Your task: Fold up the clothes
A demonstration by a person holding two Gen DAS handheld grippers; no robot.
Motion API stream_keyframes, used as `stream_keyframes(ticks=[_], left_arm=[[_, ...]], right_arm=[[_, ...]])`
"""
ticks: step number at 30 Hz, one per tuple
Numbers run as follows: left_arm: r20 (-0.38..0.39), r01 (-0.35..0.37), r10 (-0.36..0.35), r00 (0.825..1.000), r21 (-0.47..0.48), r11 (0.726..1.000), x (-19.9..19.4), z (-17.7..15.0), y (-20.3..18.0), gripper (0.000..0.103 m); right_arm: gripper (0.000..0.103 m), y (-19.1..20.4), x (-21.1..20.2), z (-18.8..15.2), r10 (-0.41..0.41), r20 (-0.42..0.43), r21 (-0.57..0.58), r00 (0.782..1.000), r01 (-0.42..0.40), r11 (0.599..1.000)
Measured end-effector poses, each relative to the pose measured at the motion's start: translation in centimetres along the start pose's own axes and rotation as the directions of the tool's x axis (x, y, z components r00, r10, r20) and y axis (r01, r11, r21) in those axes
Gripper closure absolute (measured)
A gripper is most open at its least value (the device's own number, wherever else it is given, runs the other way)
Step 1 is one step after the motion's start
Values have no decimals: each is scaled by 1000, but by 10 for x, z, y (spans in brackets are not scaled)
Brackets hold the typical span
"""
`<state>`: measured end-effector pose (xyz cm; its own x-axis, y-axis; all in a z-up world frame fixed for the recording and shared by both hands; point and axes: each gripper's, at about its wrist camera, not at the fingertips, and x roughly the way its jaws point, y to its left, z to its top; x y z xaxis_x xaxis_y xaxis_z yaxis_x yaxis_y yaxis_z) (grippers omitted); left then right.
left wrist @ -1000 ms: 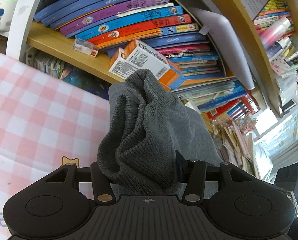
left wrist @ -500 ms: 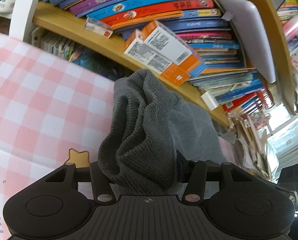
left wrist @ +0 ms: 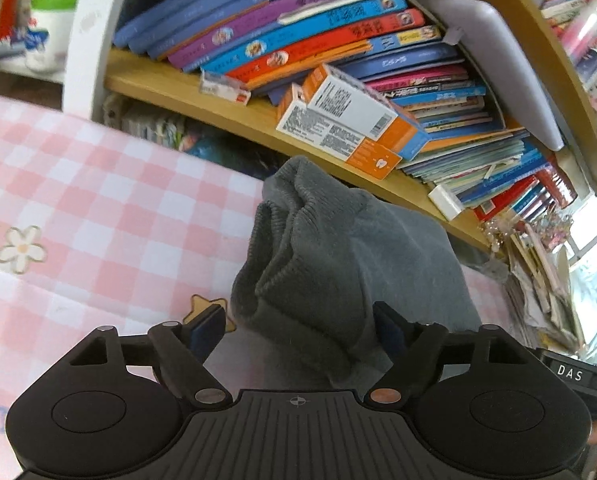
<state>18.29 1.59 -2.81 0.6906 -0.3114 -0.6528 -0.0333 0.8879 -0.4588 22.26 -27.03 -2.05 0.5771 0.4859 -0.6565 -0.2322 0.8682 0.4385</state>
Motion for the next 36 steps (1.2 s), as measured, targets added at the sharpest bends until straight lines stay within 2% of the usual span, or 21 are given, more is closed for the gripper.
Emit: stream_keyframes(ticks=[4, 10, 16, 22, 27, 30, 36], left_arm=[[31, -32, 31, 999, 57, 998, -17, -14, -9, 21], [35, -88, 85, 996, 111, 990, -32, -37, -20, 21], [28, -126, 124, 992, 113, 986, -46, -60, -26, 21], [40, -158, 154, 987, 132, 979, -62, -73, -33, 20], [67, -171, 163, 984, 144, 975, -74, -82, -36, 11], [102, -200, 184, 978, 180, 963, -80, -88, -39, 5], [153, -259, 228, 962, 228, 939, -88, -94, -45, 0]], right_arm=[[35, 10, -14, -15, -40, 27, -19, 999, 40, 999], [34, 27, -33, -37, -114, 74, -48, 991, 118, 992], [32, 41, -46, -64, -201, 83, -70, 976, 207, 976], [28, 55, -63, -83, -250, 117, -95, 961, 261, 961], [22, 65, -76, -96, -280, 154, -97, 947, 297, 950], [16, 70, -80, -103, -304, 166, -102, 938, 323, 941], [11, 76, -85, -114, -324, 176, -103, 930, 344, 933]])
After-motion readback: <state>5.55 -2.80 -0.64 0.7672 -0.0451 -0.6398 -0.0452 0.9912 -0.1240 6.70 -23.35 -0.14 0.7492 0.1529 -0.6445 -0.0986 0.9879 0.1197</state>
